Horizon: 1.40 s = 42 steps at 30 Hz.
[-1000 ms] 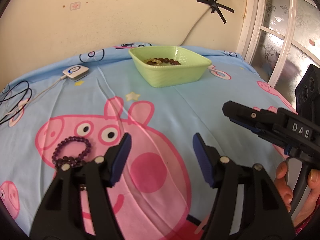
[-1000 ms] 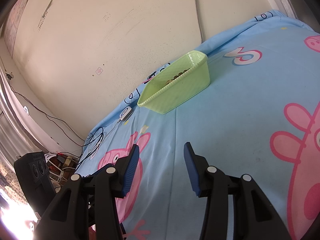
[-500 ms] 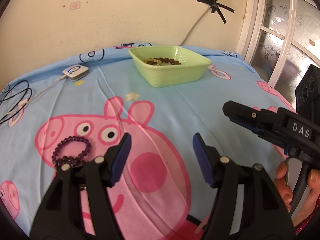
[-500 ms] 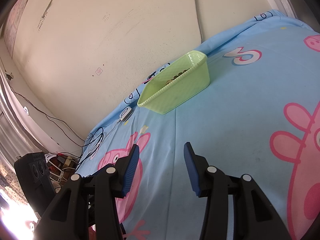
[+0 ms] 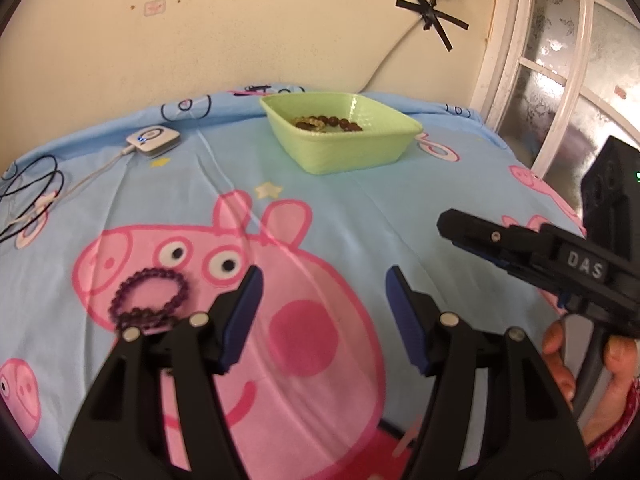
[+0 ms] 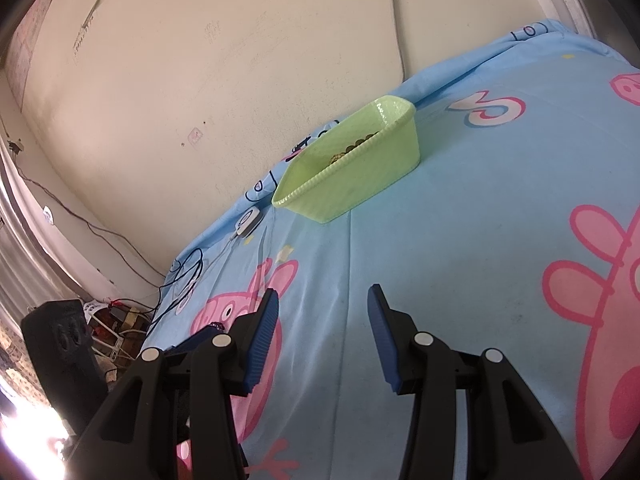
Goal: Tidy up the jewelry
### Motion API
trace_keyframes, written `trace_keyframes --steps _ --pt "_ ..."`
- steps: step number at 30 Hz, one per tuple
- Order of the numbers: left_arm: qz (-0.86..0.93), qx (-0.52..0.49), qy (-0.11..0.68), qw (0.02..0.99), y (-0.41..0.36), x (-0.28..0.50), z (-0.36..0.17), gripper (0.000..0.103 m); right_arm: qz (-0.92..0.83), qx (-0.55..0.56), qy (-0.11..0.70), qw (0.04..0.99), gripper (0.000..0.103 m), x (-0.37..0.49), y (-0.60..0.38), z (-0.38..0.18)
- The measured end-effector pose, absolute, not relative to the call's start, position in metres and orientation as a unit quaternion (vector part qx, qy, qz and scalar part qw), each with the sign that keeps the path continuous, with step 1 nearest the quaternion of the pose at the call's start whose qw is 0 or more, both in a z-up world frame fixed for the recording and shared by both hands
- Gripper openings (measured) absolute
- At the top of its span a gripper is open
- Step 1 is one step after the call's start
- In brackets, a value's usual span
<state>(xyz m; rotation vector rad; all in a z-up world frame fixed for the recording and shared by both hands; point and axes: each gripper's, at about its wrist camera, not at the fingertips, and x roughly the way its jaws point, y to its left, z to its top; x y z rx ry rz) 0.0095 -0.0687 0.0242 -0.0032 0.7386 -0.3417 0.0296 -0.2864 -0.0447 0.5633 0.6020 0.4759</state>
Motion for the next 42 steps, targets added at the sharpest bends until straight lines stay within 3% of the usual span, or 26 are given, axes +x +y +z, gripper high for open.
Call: trace_keyframes --steps 9,18,19,20,22,25,27,35,36,37,39,42 --pt "-0.122 -0.074 0.393 0.908 0.060 0.005 0.033 0.061 0.275 0.134 0.351 0.885 0.024 0.035 -0.214 -0.034" --pt "-0.129 -0.048 0.414 0.900 0.066 0.031 0.025 0.061 0.344 0.032 0.378 0.859 0.024 0.057 -0.126 -0.019" --pt "-0.126 -0.037 0.417 0.899 0.063 0.036 0.023 0.051 0.352 0.024 0.382 0.854 0.024 0.061 -0.116 -0.017" --pt "-0.124 -0.027 0.427 0.895 0.061 0.042 0.020 0.034 0.355 0.019 0.384 0.852 0.023 0.064 -0.111 -0.017" --pt "-0.135 -0.035 0.448 0.883 0.061 0.053 0.012 0.020 0.360 0.008 0.392 0.846 0.021 0.071 -0.096 -0.016" --pt "-0.149 -0.038 0.447 0.882 0.061 0.058 0.010 0.020 0.379 -0.016 0.396 0.836 0.021 0.067 -0.083 -0.020" --pt "-0.157 -0.045 0.452 0.877 0.065 0.065 0.006 0.008 0.377 -0.042 0.397 0.836 0.021 0.062 -0.077 -0.026" --pt "-0.165 -0.084 0.447 0.875 0.077 0.072 0.001 0.007 0.358 0.026 0.412 0.838 0.021 0.097 -0.088 -0.022" --pt "-0.164 -0.080 0.447 0.876 0.075 0.071 0.002 0.007 0.356 0.007 0.411 0.839 0.019 0.098 -0.082 -0.023" --pt "-0.162 -0.077 0.446 0.877 0.075 0.071 0.002 0.008 0.358 -0.014 0.414 0.837 0.009 0.097 -0.075 -0.025" --pt "-0.162 -0.074 0.444 0.878 0.074 0.071 0.003 0.007 0.344 -0.090 0.392 0.848 0.000 0.088 -0.058 -0.029" --pt "-0.169 -0.073 0.435 0.881 0.072 0.069 0.009 0.007 0.345 -0.089 0.390 0.849 0.000 0.090 -0.059 -0.026"
